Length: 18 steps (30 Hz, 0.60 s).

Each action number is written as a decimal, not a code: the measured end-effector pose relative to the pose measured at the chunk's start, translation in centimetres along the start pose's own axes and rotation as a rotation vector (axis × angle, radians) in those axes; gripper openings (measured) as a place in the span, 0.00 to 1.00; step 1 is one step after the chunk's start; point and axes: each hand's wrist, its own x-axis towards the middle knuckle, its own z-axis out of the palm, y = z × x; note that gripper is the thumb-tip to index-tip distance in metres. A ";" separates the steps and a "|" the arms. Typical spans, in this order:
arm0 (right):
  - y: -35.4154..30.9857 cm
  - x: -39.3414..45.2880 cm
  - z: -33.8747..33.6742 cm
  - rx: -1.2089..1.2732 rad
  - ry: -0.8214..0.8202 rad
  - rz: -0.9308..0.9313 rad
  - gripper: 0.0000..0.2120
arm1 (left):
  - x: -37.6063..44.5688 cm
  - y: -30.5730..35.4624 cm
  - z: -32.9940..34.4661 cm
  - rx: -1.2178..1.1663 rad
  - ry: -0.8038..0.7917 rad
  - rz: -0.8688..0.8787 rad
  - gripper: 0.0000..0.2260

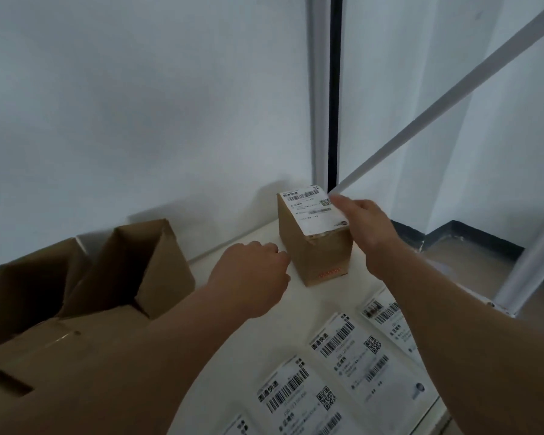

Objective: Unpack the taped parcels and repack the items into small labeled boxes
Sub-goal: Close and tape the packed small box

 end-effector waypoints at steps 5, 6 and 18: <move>2.9 -1.7 1.3 -0.395 0.060 -0.382 0.44 | 0.2 0.2 0.9 0.043 -0.011 -0.018 0.14; 3.3 -1.6 1.4 -0.430 0.066 -0.402 0.44 | 0.1 0.3 1.1 0.048 -0.019 -0.020 0.14; 1.7 5.1 1.7 -0.337 -0.010 -0.305 0.39 | 0.9 -0.6 1.8 0.019 -0.027 -0.044 0.14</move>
